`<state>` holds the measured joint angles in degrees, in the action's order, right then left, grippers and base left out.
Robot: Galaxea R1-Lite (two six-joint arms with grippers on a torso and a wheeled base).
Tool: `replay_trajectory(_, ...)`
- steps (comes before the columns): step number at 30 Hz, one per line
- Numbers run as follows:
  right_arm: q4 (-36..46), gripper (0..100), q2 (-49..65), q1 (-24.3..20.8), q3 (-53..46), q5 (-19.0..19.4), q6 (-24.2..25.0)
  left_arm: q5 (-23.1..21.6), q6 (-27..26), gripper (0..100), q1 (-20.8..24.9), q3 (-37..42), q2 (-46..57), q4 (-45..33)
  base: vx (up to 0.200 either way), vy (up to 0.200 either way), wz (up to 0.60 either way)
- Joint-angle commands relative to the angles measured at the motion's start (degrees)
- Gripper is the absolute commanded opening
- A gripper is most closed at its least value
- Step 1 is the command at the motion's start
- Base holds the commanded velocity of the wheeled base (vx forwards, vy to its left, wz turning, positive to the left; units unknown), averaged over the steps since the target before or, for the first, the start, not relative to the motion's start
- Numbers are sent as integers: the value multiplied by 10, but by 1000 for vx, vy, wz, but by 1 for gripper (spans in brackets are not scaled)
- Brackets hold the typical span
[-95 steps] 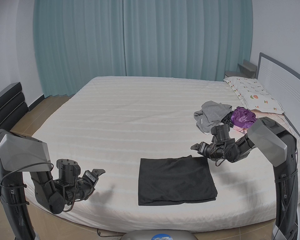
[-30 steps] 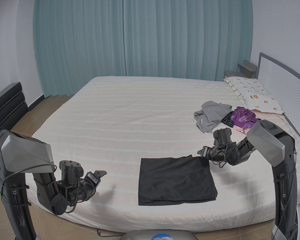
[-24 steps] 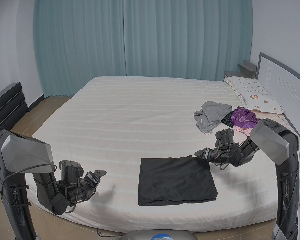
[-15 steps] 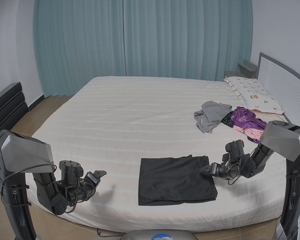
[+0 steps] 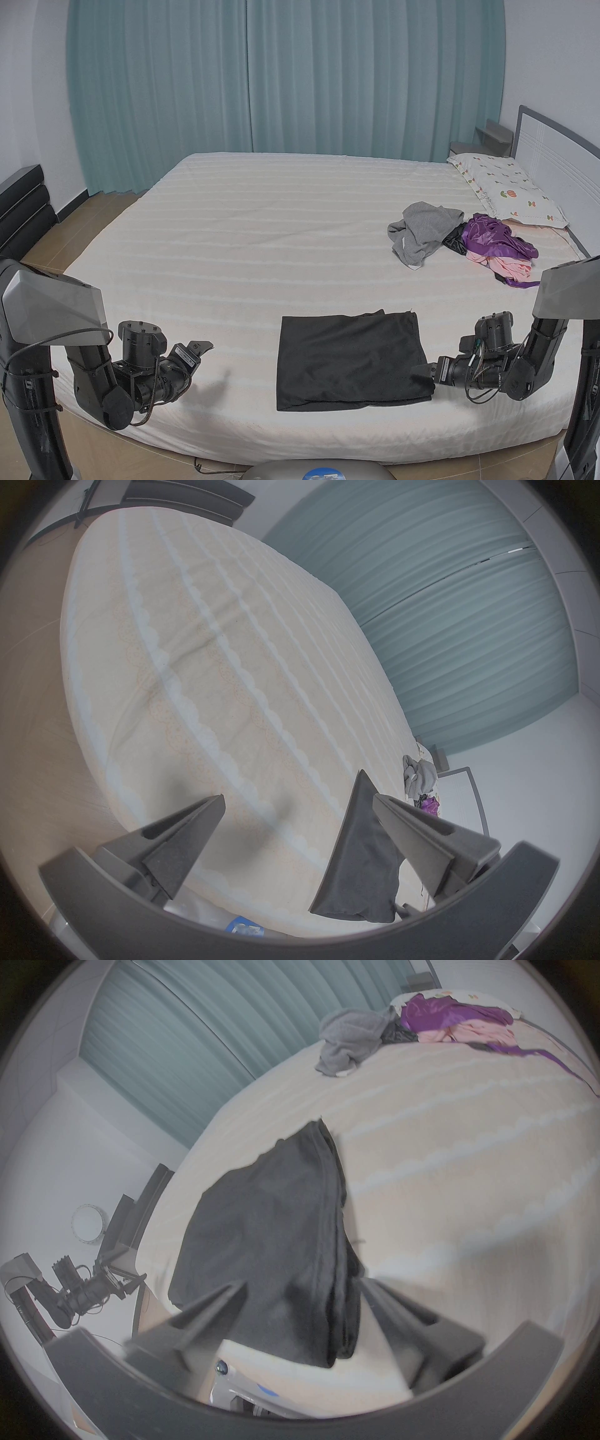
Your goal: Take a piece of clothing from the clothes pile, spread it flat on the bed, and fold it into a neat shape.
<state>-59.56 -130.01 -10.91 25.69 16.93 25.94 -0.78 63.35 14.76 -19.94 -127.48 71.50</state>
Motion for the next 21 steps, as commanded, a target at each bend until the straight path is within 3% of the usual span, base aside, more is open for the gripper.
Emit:
replay_trajectory(1,0,0,-13,-3,-22,0,-1,0,0,100,0,0,-1,0,0,0,0)
replay_trajectory(21,-7,0,5,12,-64,-3,-20,0,0,100,0,-1,-1,0,0,0,0)
